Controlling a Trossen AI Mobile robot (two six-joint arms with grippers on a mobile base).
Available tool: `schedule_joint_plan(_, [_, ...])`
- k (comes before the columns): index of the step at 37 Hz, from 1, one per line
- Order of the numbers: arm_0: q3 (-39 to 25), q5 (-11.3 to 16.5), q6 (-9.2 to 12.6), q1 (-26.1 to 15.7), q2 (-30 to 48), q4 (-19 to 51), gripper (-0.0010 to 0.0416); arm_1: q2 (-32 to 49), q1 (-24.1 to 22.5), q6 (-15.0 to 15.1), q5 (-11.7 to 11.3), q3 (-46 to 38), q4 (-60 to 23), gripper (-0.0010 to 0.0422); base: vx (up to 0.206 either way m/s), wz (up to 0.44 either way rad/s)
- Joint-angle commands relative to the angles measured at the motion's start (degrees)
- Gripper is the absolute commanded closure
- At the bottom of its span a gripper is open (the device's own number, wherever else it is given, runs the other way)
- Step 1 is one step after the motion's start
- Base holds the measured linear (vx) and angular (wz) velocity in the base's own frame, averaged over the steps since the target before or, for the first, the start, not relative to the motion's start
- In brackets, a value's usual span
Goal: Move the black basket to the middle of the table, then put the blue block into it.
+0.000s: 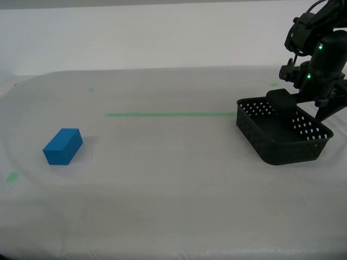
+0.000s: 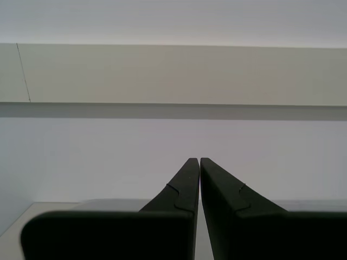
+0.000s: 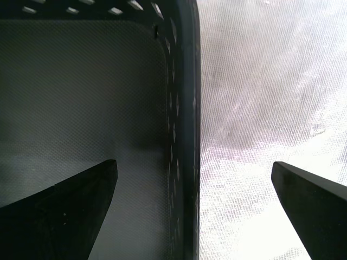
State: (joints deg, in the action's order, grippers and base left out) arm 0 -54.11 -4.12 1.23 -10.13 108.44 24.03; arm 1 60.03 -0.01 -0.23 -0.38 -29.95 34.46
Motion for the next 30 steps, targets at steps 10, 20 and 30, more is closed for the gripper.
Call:
schedule_joint_plan(10, [0.57, -0.26, 0.5, -0.04, 0.04, -0.59, 0.0055, -0.02, -0.02, 0.09, -0.02, -0.02, 0.33, 0.0412, 0.0, 0.0])
schedule_joint_plan(20, [0.57, 2.08, 0.9, -0.04, 0.04, -0.46, 0.0164, 0.0, -0.02, 0.09, -0.04, -0.02, 0.31, 0.0412, 0.0, 0.0])
schedule_joint_plan(30, [0.57, 2.14, 1.4, -0.04, 0.02, -0.11, 0.036, 0.0, -0.02, 0.09, -0.04, -0.02, 0.33, 0.0412, 0.0, 0.0])
